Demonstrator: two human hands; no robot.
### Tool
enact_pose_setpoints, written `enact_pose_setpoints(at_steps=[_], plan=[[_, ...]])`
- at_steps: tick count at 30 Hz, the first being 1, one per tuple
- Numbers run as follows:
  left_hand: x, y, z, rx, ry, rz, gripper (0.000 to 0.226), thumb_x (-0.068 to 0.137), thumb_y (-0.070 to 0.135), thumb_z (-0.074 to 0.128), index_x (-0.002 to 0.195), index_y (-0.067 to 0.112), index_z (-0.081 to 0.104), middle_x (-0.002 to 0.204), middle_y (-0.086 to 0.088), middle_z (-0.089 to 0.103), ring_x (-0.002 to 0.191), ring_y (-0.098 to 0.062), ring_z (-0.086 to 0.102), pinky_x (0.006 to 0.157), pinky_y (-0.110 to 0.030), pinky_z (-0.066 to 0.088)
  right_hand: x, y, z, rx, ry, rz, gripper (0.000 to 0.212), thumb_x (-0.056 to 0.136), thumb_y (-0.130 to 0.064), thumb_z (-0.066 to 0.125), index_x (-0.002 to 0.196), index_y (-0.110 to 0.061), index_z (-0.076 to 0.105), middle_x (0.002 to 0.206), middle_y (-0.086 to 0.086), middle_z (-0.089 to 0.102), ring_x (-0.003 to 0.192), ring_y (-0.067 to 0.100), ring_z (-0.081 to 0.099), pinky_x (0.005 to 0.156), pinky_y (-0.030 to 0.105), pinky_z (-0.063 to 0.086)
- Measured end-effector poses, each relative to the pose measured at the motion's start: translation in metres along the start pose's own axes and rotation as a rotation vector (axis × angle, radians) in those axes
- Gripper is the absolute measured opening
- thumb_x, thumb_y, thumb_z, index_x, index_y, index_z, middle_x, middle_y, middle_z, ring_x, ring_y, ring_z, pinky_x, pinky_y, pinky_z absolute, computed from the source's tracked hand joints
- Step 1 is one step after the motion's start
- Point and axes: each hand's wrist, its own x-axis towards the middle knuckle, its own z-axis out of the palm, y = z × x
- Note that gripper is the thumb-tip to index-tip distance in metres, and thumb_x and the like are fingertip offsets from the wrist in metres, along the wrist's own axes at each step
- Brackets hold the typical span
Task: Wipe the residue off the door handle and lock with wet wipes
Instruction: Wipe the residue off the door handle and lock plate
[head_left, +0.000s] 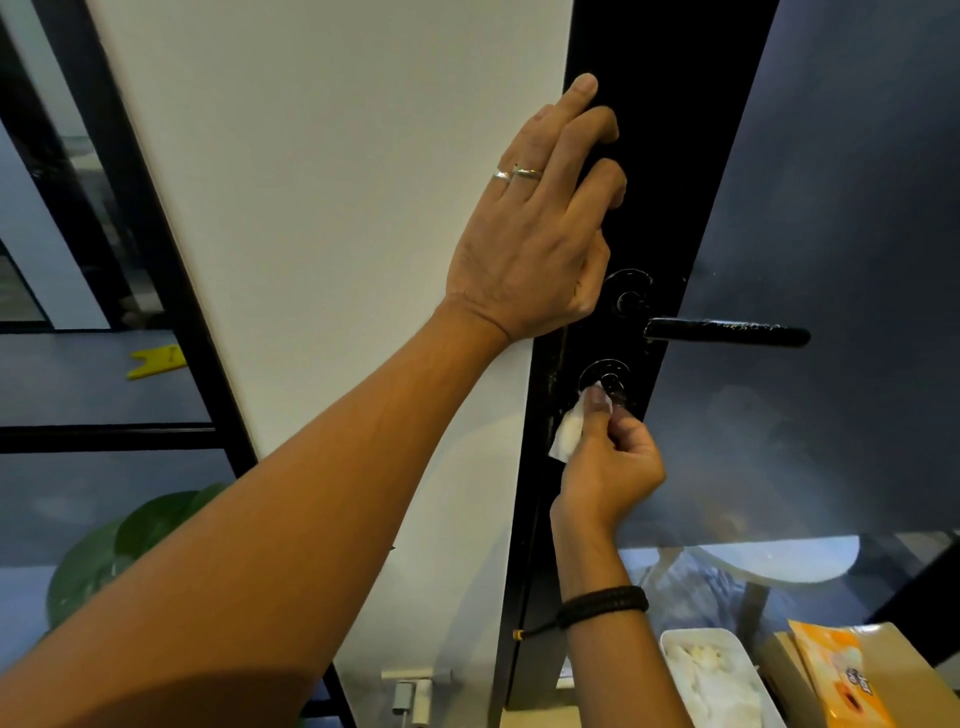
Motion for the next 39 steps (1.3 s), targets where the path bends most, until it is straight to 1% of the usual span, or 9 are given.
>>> enact_pose_setpoints(at_steps=[7,13,17,22,26,30,33,35,39], plan=[[0.001,0.000,0.000,0.021,-0.004,0.003,0.025,0.084,0.012,0.061,0.105,0.004,0.072,0.138,-0.025,0.064,0.145,-0.050,0.047,0.120,-0.056,0.043,0.002,0.002,-0.004,0.021,-0.076,-0.087,0.025,0.096,-0.018,0.075,0.111,0.000,0.066,0.087,0.007,0.073,0.068,0.011,0.068,0.063,0.022,0.058],[0.001,0.002,-0.001,0.024,-0.016,-0.005,0.025,0.083,0.012,0.062,0.105,0.005,0.071,0.137,-0.024,0.064,0.146,-0.049,0.047,0.122,-0.055,0.041,0.020,0.013,-0.033,-0.117,-0.118,-0.112,0.012,0.097,-0.015,0.073,0.106,-0.007,0.070,0.085,0.004,0.074,0.070,0.011,0.070,0.071,0.029,0.057],[-0.001,0.002,0.000,0.035,-0.024,-0.004,0.024,0.083,0.011,0.062,0.105,0.005,0.071,0.137,-0.024,0.063,0.147,-0.048,0.045,0.121,-0.055,0.041,0.024,0.000,-0.037,-0.152,-0.194,-0.241,0.009,0.097,-0.014,0.073,0.105,-0.015,0.069,0.088,-0.002,0.075,0.077,0.012,0.074,0.071,0.022,0.059],[0.000,0.003,-0.002,0.052,-0.037,-0.024,0.024,0.084,0.013,0.062,0.105,0.007,0.070,0.139,-0.023,0.063,0.149,-0.046,0.043,0.123,-0.052,0.039,0.031,-0.007,-0.037,-0.240,-0.267,-0.207,0.012,0.097,-0.016,0.074,0.099,-0.026,0.068,0.085,-0.001,0.076,0.080,0.019,0.076,0.077,0.034,0.063],[0.000,0.002,-0.002,0.062,-0.052,-0.027,0.023,0.085,0.016,0.062,0.106,0.008,0.069,0.140,-0.022,0.062,0.150,-0.045,0.042,0.124,-0.052,0.039,0.030,-0.029,-0.048,-0.121,-0.240,-0.333,0.007,0.099,-0.012,0.071,0.104,-0.015,0.068,0.092,0.004,0.075,0.083,0.016,0.075,0.073,0.023,0.060],[0.001,0.002,-0.003,0.060,-0.049,-0.028,0.023,0.084,0.015,0.062,0.105,0.008,0.069,0.140,-0.022,0.062,0.150,-0.045,0.042,0.123,-0.052,0.040,0.026,-0.025,-0.047,-0.247,-0.419,-0.515,0.006,0.098,-0.010,0.072,0.103,-0.013,0.071,0.097,0.012,0.072,0.086,0.024,0.073,0.076,0.034,0.061],[0.001,0.001,-0.004,0.065,-0.058,-0.030,0.023,0.085,0.015,0.061,0.105,0.007,0.069,0.140,-0.022,0.062,0.150,-0.046,0.042,0.122,-0.053,0.041,0.031,-0.016,-0.054,-0.266,-0.359,-0.429,0.008,0.097,-0.010,0.073,0.103,-0.016,0.072,0.095,0.007,0.074,0.087,0.025,0.074,0.077,0.037,0.063],[0.001,0.001,-0.004,0.079,-0.061,-0.028,0.023,0.085,0.016,0.061,0.105,0.008,0.069,0.140,-0.021,0.062,0.150,-0.045,0.042,0.123,-0.052,0.040,0.032,-0.015,-0.059,-0.237,-0.315,-0.386,0.008,0.096,-0.013,0.074,0.104,-0.014,0.071,0.093,0.006,0.076,0.087,0.026,0.076,0.076,0.031,0.063],[0.001,0.002,-0.004,0.076,-0.066,-0.030,0.023,0.085,0.016,0.061,0.105,0.008,0.069,0.139,-0.021,0.062,0.150,-0.045,0.042,0.123,-0.052,0.040,0.036,-0.019,-0.057,-0.289,-0.347,-0.497,0.008,0.097,-0.013,0.073,0.105,-0.014,0.071,0.096,0.007,0.074,0.086,0.022,0.074,0.075,0.027,0.061]])
